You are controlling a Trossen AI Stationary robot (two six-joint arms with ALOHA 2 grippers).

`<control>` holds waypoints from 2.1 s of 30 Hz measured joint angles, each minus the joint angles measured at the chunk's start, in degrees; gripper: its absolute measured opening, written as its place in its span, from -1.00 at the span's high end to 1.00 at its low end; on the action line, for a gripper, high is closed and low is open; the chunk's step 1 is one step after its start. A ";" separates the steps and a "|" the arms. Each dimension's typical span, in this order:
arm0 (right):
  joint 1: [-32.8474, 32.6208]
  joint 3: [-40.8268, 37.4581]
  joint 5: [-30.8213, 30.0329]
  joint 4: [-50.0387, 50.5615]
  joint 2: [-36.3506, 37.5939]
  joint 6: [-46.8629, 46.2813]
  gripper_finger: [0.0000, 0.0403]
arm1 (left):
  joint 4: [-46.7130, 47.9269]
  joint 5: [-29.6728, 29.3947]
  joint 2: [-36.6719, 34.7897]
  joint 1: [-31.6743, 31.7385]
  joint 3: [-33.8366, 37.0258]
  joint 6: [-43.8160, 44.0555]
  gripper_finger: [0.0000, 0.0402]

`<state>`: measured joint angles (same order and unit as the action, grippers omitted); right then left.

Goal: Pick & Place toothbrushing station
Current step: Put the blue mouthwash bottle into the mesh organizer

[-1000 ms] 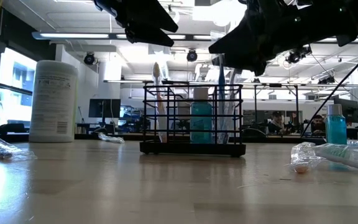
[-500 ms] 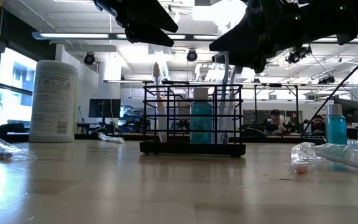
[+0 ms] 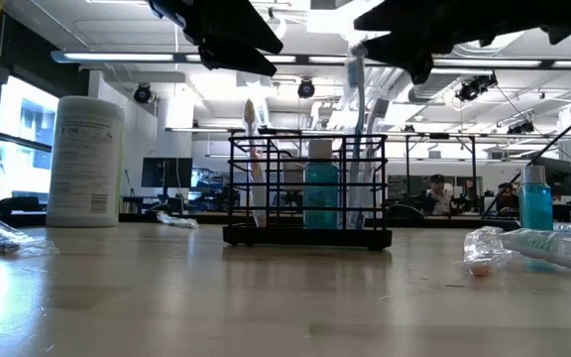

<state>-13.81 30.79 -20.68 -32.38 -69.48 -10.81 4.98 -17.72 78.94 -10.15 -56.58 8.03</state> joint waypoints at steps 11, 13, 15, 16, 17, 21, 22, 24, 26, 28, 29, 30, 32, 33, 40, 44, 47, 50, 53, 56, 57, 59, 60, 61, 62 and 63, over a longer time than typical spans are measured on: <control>-9.36 1.77 2.09 27.18 14.60 0.62 0.01 | 3.18 0.02 0.00 0.00 -0.02 0.00 -0.48; -10.59 4.09 -0.06 37.71 16.21 -4.97 0.01 | 3.14 0.02 0.00 0.01 -0.03 0.00 -0.48; -11.43 7.14 -1.50 48.62 16.97 -10.52 0.01 | 3.17 0.02 0.01 0.00 -0.04 -0.02 -0.48; -11.73 8.65 -1.91 53.74 17.01 -13.45 0.01 | 3.16 0.02 0.02 0.02 -0.04 -0.06 -0.48; -11.86 10.25 -2.30 58.45 16.99 -16.37 0.01 | 3.15 0.02 0.01 0.02 -0.04 -0.06 -0.48; -11.04 15.40 -3.33 72.65 16.22 -27.73 0.01 | 3.09 0.02 0.01 0.02 -0.04 -0.21 -0.48; -10.52 16.23 -3.42 75.63 15.86 -30.27 0.01 | 3.00 0.02 0.00 0.02 -0.04 -0.22 -0.48; -9.11 17.38 -3.34 81.04 15.40 -36.16 0.01 | 2.92 0.02 0.01 0.02 -0.04 -0.22 -0.48; -7.15 17.94 -3.12 86.48 15.08 -41.36 0.01 | 2.90 0.02 0.00 0.02 -0.04 -0.22 -0.48; -4.98 18.10 -2.57 90.88 14.76 -45.28 0.01 | 2.89 0.04 0.00 0.02 -0.04 -0.13 -0.48; -3.81 18.09 -2.05 92.81 14.71 -46.90 0.01 | 2.83 0.04 0.01 0.01 -0.04 -0.05 -0.48; -2.63 18.07 -1.56 94.75 14.67 -48.21 0.01 | 2.75 0.04 0.01 0.02 -0.04 -0.03 -0.48; -0.42 18.09 -1.30 97.00 14.27 -50.22 0.01 | 2.74 0.08 0.01 0.02 -0.04 -0.02 -0.48; 0.56 18.10 -1.25 97.77 13.99 -50.84 0.01 | 2.75 0.22 0.02 0.02 -0.04 0.02 -0.48; 5.81 17.97 3.83 98.81 10.73 -51.58 0.01 | 3.58 0.22 0.00 0.02 -0.04 1.30 -0.48; 7.24 17.94 6.75 99.06 7.54 -51.58 0.01 | 4.51 0.20 0.00 0.02 -0.04 1.72 -0.48; 8.04 17.94 8.50 99.46 5.05 -51.95 0.01 | 5.07 0.28 0.00 0.02 -0.04 2.19 -0.48; 8.74 17.93 10.16 99.68 2.99 -52.02 0.01 | 5.76 0.33 0.02 0.02 -0.04 2.77 -0.48; 9.47 17.92 10.64 99.96 1.44 -52.00 0.01 | 5.98 0.44 0.00 0.02 -0.04 2.78 -0.48; 10.24 17.92 10.64 100.44 0.52 -51.99 0.01 | 5.96 0.66 0.00 0.02 -0.04 2.78 -0.48; 10.54 17.92 10.66 100.49 0.46 -52.02 0.01 | 5.94 0.66 0.00 0.02 -0.04 2.78 -0.48; 10.91 17.92 10.68 100.67 0.54 -52.27 0.01 | 5.92 0.66 0.00 0.02 -0.04 2.78 -0.48; 10.96 17.92 10.61 100.79 0.55 -52.50 0.01 | 5.94 0.66 0.02 0.02 -0.04 2.78 -0.48; 10.96 17.92 10.39 100.92 0.53 -52.97 0.01 | 5.95 0.68 0.00 0.02 -0.04 2.78 -0.48; 10.90 17.92 10.16 101.13 0.51 -53.55 0.01 | 5.94 0.68 0.00 0.02 -0.04 2.78 -0.48; 10.81 17.92 10.06 101.55 0.51 -54.01 0.01 | 5.97 0.68 0.00 0.02 -0.04 2.78 -0.48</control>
<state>-3.00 48.71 -10.62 69.17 -68.97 -64.83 10.95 -17.04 78.94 -10.13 -56.62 10.81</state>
